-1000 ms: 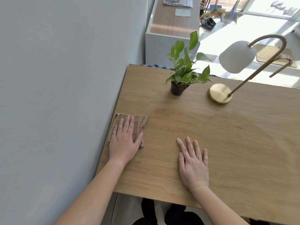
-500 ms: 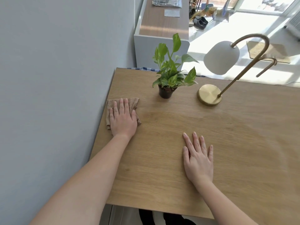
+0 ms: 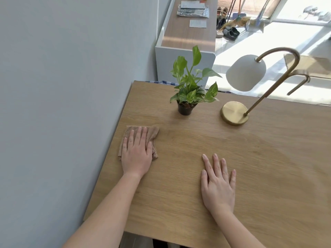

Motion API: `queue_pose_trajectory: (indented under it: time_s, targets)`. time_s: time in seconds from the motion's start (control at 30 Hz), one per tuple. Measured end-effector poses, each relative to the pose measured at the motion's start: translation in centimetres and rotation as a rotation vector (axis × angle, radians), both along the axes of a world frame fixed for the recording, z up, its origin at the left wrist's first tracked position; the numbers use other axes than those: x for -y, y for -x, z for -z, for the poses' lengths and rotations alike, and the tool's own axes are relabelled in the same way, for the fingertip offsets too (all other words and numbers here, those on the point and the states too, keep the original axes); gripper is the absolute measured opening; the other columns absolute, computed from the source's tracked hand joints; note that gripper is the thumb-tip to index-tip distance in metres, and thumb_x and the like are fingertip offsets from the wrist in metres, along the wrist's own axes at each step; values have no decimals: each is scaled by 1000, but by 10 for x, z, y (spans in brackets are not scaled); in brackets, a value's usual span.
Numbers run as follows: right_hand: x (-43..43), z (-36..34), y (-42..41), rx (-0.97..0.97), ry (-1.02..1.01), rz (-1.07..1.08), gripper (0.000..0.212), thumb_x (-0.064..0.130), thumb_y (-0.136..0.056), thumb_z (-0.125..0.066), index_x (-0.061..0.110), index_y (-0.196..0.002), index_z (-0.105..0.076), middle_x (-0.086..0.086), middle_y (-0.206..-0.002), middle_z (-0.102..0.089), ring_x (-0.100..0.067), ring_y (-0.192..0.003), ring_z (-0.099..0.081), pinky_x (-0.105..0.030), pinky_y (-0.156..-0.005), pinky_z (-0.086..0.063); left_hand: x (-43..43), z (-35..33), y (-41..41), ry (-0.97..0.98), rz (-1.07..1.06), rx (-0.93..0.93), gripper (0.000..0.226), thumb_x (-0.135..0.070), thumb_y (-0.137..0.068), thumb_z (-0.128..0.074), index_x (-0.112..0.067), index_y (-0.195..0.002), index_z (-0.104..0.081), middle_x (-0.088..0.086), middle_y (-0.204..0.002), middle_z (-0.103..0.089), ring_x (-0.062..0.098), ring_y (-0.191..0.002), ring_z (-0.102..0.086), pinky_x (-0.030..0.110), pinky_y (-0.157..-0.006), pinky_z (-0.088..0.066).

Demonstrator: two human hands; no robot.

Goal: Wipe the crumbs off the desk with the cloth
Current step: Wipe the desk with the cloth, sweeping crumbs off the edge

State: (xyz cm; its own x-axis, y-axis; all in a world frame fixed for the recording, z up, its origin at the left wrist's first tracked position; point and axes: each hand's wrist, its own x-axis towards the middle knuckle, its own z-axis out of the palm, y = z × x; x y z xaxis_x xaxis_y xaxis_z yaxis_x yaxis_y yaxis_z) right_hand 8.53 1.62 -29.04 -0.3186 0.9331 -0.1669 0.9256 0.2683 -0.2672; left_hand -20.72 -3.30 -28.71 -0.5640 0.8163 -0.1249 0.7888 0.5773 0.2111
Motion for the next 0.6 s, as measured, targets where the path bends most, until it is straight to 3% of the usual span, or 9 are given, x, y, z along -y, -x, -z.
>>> queue_pose_trajectory:
  time_s: [0.13, 0.33, 0.6]
  targets:
    - [-5, 3, 3, -22, -9, -14, 58, 52, -110, -23, 63, -160, 5, 21, -174, 5, -6, -161, 12, -47, -131, 9, -54, -5, 13, 16, -116, 35, 66, -57, -110, -10, -32, -170, 1, -10, -178, 3, 18, -165, 7, 45, -134, 4]
    - [-8, 6, 2, -54, -11, -18, 57, 53, -109, -16, 62, -159, 10, 21, -174, 8, -7, -162, 13, -47, -131, 10, -111, -9, 2, 67, -39, 53, 67, -53, -111, -13, -29, -170, 6, -6, -179, 8, 22, -165, 11, 46, -133, 7]
    - [-9, 6, 1, -60, 10, -26, 57, 53, -109, -14, 62, -160, 9, 21, -174, 5, -6, -161, 13, -47, -131, 8, -65, -2, -28, -22, 126, 25, 63, -52, -113, -15, -33, -171, -1, -10, -178, 1, 15, -165, 3, 41, -134, -1]
